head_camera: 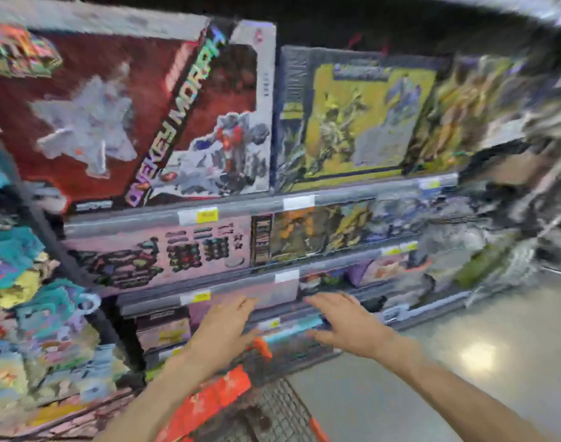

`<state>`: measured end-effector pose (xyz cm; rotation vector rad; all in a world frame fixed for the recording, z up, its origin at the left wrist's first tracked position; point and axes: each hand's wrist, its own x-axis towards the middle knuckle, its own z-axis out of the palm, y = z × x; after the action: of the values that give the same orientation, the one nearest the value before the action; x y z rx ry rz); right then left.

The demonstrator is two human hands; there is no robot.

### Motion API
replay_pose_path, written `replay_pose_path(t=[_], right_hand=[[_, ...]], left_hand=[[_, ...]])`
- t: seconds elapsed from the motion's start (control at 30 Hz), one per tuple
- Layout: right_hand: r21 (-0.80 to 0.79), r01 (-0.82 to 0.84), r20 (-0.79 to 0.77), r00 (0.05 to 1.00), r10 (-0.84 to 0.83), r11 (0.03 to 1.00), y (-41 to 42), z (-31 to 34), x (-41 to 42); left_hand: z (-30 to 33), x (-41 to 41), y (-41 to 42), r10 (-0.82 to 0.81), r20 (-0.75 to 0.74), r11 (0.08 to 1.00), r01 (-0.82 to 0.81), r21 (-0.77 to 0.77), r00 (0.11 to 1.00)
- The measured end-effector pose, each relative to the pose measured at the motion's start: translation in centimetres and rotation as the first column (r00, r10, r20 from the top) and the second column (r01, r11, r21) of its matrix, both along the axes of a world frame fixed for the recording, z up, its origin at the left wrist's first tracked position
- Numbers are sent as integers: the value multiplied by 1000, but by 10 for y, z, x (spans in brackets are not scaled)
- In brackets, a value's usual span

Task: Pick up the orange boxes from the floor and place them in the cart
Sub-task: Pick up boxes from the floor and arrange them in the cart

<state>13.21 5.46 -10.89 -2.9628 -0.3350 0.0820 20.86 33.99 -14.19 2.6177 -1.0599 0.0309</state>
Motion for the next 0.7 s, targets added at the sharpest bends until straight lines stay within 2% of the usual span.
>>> replay_pose_path(t=[0.13, 0.3, 0.53, 0.7], right_hand=[[29, 197, 98, 975, -198, 980, -101, 63, -40], [62, 388, 182, 901, -393, 919, -245, 93, -117], [2, 664, 226, 728, -647, 748, -422, 137, -249], [-29, 782, 238, 610, -755, 623, -522, 152, -330]], left_hand=[[53, 13, -106, -191, 87, 980, 195, -40, 978], [103, 1, -273, -413, 208, 903, 428, -36, 887], [140, -66, -529, -608, 243, 762, 642, -89, 755], [146, -120, -670, -736, 243, 637, 768, -69, 632]])
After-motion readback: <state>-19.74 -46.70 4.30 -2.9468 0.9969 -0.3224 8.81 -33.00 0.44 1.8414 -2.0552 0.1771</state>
